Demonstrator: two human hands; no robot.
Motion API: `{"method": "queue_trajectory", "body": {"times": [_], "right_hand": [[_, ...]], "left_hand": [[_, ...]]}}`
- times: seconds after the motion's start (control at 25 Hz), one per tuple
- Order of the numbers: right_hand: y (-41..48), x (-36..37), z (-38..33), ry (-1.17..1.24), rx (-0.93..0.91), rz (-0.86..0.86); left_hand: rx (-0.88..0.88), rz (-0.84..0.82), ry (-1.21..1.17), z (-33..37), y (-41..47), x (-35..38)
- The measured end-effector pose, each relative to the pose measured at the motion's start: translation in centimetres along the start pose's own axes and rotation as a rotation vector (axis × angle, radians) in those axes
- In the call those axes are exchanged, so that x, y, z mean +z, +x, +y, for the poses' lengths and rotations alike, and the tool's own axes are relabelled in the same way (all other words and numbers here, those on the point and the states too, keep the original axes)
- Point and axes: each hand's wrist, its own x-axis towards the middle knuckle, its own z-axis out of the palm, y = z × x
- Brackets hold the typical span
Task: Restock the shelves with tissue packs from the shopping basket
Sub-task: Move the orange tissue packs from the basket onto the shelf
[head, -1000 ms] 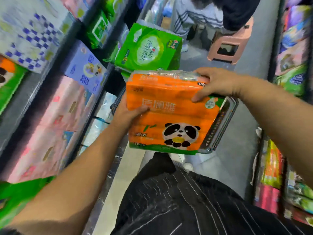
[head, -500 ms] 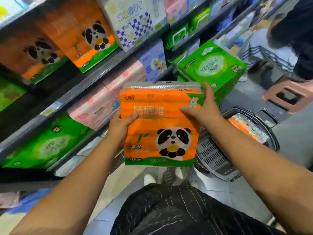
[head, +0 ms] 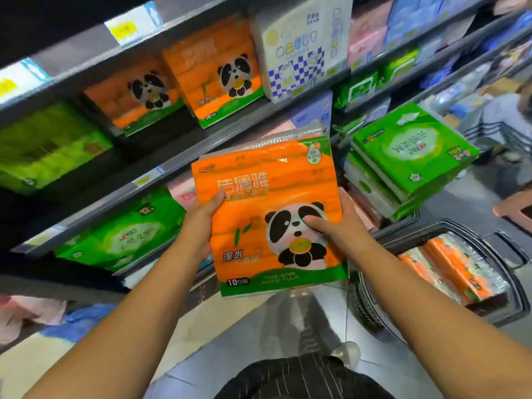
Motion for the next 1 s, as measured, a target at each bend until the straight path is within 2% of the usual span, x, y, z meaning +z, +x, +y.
{"method": "queue_trajectory", "body": {"times": [0.2, 0.4, 0.56, 0.64, 0.8, 1.0], "right_hand": [[0.7, 5.8, -2.2, 0.078, -0.021, 0.015], [2.3, 12.0, -4.6, 0.098, 0.010, -0.021], [4.8, 15.3, -6.9, 0.065, 0.004, -0.046], [6.6, 16.3, -8.5, 0.029, 0.005, -0.114], [11.0, 17.9, -10.7, -0.095, -0.096, -0.233], [15.9, 19.2, -13.7, -0.147, -0.215, -0.257]], "left_hand": [[0.015, 0.039, -0.069, 2.8, -1.2, -5.7], [0.092, 0.126, 0.091, 5.4, -2.3, -10.4], [0.082, 0.187, 0.121, 7.4, -1.6, -13.5], [0.093, 0.210, 0.146, 8.3, -1.0, -14.6], [0.196, 0.263, 0.191, 9.8, 0.5, -15.3], [0.283, 0.416, 0.261, 11.9, 2.9, -15.1]]}}
